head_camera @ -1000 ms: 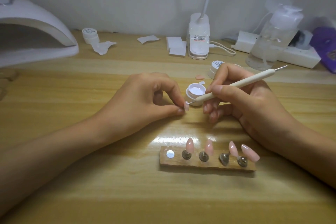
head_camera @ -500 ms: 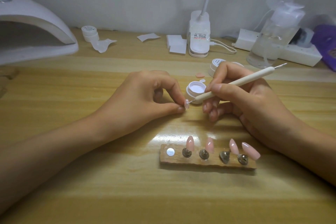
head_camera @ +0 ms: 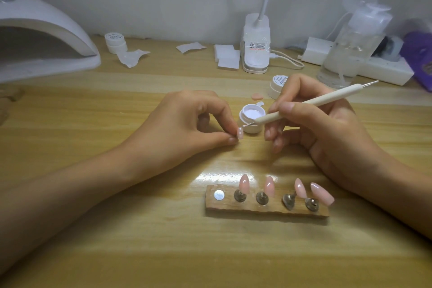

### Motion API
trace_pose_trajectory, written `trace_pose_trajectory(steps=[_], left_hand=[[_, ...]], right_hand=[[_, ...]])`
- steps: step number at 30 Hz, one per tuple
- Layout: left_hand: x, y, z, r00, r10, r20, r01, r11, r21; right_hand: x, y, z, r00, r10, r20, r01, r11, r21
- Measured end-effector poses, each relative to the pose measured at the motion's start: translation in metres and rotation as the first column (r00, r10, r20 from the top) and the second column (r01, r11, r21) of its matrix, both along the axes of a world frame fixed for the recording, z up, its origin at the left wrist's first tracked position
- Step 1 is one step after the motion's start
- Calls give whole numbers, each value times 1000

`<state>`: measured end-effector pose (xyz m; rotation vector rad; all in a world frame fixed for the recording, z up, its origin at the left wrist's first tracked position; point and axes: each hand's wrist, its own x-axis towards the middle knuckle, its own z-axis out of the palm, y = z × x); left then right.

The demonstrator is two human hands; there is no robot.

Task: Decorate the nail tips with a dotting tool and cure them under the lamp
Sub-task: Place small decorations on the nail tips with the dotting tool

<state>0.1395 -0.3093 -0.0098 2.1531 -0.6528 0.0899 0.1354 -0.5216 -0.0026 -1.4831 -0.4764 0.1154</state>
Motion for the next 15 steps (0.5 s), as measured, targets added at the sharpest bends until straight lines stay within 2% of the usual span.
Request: trace_pose_trajectory(steps=[15], left_hand=[[0, -1, 1, 1000, -2, -6, 2, 1000, 0]], right_hand=[[0, 1, 0, 999, 16, -27, -19, 997, -81]])
